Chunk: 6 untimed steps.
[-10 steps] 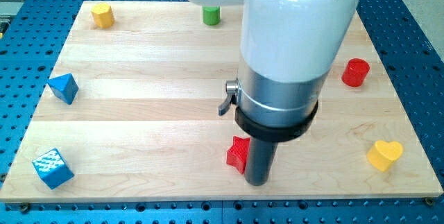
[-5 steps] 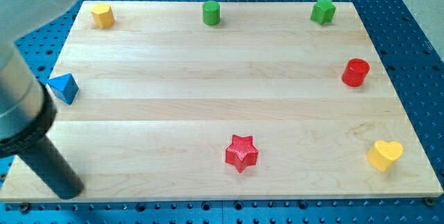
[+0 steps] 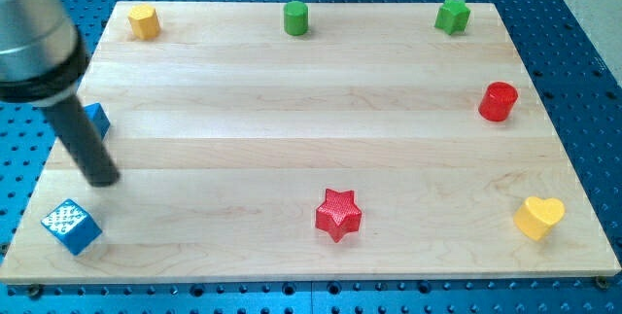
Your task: Adjust the red star blue cube and triangle to form the rectangular shape of blocks
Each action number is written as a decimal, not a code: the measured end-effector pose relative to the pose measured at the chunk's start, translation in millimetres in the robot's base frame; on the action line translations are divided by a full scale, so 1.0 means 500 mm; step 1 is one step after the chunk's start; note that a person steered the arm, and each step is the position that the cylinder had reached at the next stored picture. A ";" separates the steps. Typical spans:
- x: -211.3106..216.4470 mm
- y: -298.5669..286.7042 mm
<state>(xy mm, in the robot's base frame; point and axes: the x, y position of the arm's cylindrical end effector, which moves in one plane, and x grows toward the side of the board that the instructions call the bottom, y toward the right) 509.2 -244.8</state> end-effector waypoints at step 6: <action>-0.091 0.226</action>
<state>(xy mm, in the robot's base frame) 463.7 -131.8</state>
